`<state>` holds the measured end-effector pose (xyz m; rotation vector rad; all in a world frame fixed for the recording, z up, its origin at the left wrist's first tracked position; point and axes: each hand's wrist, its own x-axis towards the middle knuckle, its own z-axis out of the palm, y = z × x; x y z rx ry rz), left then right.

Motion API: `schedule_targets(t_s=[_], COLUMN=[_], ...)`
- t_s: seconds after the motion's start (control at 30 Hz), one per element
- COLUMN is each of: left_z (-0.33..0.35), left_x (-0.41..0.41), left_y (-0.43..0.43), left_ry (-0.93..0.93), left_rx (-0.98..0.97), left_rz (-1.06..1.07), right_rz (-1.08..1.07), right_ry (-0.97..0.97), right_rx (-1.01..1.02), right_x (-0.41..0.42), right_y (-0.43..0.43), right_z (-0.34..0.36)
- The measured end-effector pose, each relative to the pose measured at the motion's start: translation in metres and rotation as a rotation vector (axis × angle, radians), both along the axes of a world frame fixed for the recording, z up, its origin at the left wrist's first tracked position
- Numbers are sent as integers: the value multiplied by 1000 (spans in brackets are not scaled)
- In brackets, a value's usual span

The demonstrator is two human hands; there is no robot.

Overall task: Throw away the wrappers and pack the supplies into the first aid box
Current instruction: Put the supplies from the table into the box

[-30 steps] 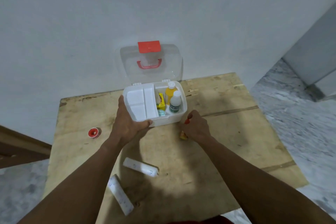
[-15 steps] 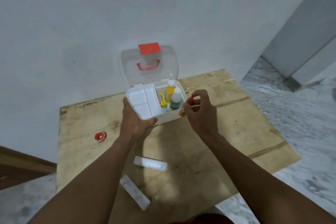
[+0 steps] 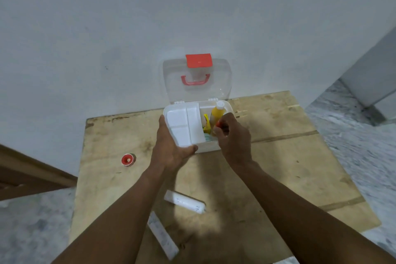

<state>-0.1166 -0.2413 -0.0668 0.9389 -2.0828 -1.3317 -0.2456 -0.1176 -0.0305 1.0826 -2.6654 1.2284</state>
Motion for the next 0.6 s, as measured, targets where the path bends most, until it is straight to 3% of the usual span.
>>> schedule_targets(t_s=[0.33,0.6], left_z=[7,4], left_x=[0,1], left_y=[5,3], left_ry=[15,13], left_rx=[31,27], left_rz=[19,6], right_rz=[11,-24], right_ry=[80,78], right_rx=[133,392], right_x=[-6,-5], right_y=[-9,-21], right_z=[-11,-3])
